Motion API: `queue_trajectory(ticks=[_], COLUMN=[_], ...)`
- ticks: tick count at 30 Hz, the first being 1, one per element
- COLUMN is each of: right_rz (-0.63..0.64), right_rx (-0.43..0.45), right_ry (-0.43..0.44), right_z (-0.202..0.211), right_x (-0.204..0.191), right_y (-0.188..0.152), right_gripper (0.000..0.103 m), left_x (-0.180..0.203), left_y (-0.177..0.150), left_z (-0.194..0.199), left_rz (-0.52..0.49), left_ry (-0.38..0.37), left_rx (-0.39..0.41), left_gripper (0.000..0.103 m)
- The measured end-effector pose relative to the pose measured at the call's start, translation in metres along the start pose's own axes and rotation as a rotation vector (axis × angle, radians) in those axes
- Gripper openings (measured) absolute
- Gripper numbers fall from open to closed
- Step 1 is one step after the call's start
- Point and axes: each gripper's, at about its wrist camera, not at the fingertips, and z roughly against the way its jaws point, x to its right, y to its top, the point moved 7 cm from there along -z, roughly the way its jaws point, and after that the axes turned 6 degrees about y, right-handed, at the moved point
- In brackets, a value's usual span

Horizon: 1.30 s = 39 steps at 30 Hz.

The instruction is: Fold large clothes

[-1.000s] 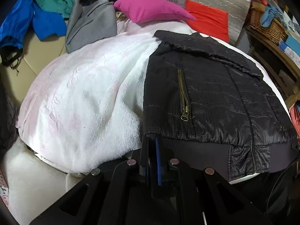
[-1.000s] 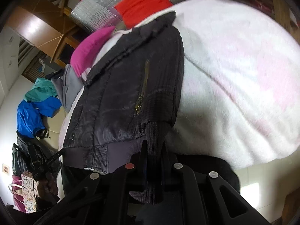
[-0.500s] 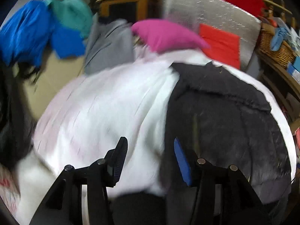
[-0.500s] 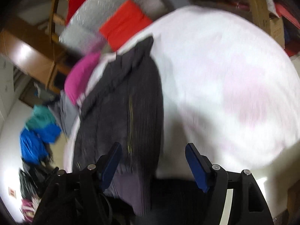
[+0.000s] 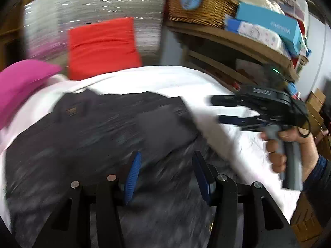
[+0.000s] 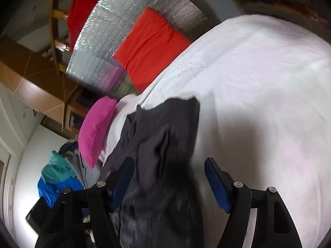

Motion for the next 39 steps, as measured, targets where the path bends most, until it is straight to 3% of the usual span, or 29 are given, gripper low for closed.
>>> queue_trajectory(ticks=[5,6,8,9,10,12,15,18,24,30,31,34,36,39], right_rz=[-0.029,-0.028,-0.007,0.016,0.043,0.123,0.118,0.06,0.025,0.032,0.067,0.175,0.144,0.078], right_rx=[-0.025,-0.04,-0.088,-0.114,-0.116,-0.054,-0.092,-0.041,-0.022,-0.16,-0.164,-0.149,-0.159,-0.112], right_ry=[0.038,0.038,0.02,-0.012,-0.028,-0.046,-0.152,-0.095,-0.036,-0.006,-0.027,-0.099,-0.147,-0.101], right_z=[-0.048,-0.059,-0.079,-0.088,-0.091,-0.085,-0.104,-0.097,-0.063,-0.069,-0.069,-0.067,-0.076,-0.073], right_x=[0.016,0.019,0.021,0.021,0.018,0.001,0.019,0.017,0.003,0.005,0.004,-0.009,0.009,0.016], right_y=[0.026,0.029,0.029,0.029,0.031,0.041,0.036,0.036,0.019,-0.029,-0.028,-0.025,-0.028,-0.028], right_gripper=[0.073,0.068,0.039,0.014,0.012,0.01,0.01,0.012,0.034,0.032,0.012,0.01,0.01,0.015], left_x=[0.009,0.014,0.013,0.015,0.016,0.018,0.021,0.025,0.023,0.02,0.02,0.02,0.02,0.023], left_y=[-0.001,-0.002,-0.004,-0.005,-0.005,-0.005,-0.009,-0.01,-0.012,-0.014,-0.015,-0.014,-0.017,-0.019], left_z=[-0.061,-0.07,-0.078,-0.08,-0.081,-0.082,-0.089,-0.091,-0.091,-0.092,-0.091,-0.088,-0.089,-0.085], left_rz=[-0.01,-0.007,0.004,-0.014,-0.037,-0.071,-0.084,-0.119,-0.103,-0.091,-0.091,-0.097,-0.098,-0.115], left_ry=[-0.004,-0.007,-0.015,-0.008,0.005,0.016,0.022,0.046,0.032,0.023,0.022,0.018,0.025,0.044], left_rx=[-0.073,-0.095,-0.092,-0.095,-0.093,-0.095,-0.109,-0.102,-0.102,-0.091,-0.089,-0.083,-0.082,-0.071], left_gripper=[0.053,0.052,0.051,0.049,0.043,0.036,0.036,0.036,0.036,0.036,0.036,0.036,0.035,0.036])
